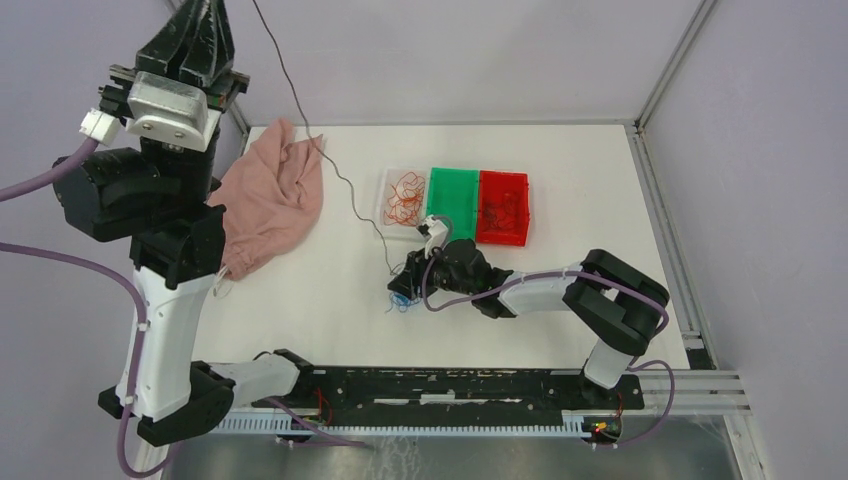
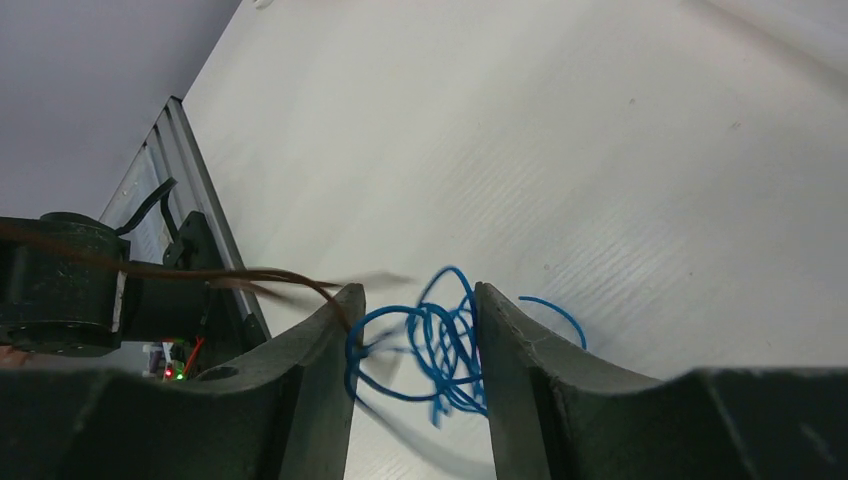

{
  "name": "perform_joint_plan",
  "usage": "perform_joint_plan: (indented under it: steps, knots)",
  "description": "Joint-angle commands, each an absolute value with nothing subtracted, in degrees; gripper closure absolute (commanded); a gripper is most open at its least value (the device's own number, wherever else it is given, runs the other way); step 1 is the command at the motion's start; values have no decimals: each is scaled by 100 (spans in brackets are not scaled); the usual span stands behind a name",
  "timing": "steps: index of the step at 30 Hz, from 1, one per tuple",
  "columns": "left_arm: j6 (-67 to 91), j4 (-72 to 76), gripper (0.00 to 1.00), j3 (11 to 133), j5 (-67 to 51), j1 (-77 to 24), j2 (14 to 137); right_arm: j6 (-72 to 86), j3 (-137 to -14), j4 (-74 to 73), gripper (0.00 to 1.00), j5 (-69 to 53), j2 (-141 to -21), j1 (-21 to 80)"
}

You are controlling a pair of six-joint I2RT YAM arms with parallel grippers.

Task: Untangle the cables

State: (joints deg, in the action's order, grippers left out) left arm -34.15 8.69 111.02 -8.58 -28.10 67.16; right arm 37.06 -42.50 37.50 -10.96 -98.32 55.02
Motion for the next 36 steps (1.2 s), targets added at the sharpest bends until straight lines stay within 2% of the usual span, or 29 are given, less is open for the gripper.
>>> perform_joint_plan:
  steps: [1,8,13,16,21,24,27,30,36]
  knots:
    - [-4324,2311,97,11397,-40,-2814,6822,3563,-4059,4191,49,-888,-9694,5536]
    - [-4646,2512,97,12209,-43,-2804,7275,3516,-3785,4330,48,-710,-9554,5537]
    - [-4965,2565,97,12663,-252,-2810,7502,3611,-3656,4355,52,-578,-9633,5549]
    - [-5117,2547,97,13522,-287,-2808,7896,3692,-3573,4410,53,-484,-9683,5540]
    - [-5398,2794,97,14025,-400,-2807,8161,3751,-3391,4609,47,-303,-9673,5550]
    - [-5066,2523,97,13768,-250,-2807,7972,3696,-3294,4619,43,-142,-9566,5548]
    - [-4479,1950,97,12639,-270,-2807,7436,3532,-3348,4547,41,-132,-9300,5546]
    - [-4145,1621,97,11355,-604,-2812,6852,3150,-3665,4025,39,-124,-8631,5545]
    - [-3495,819,97,10082,-952,-2807,6300,2181,-4613,2674,33,-171,-7389,5546]
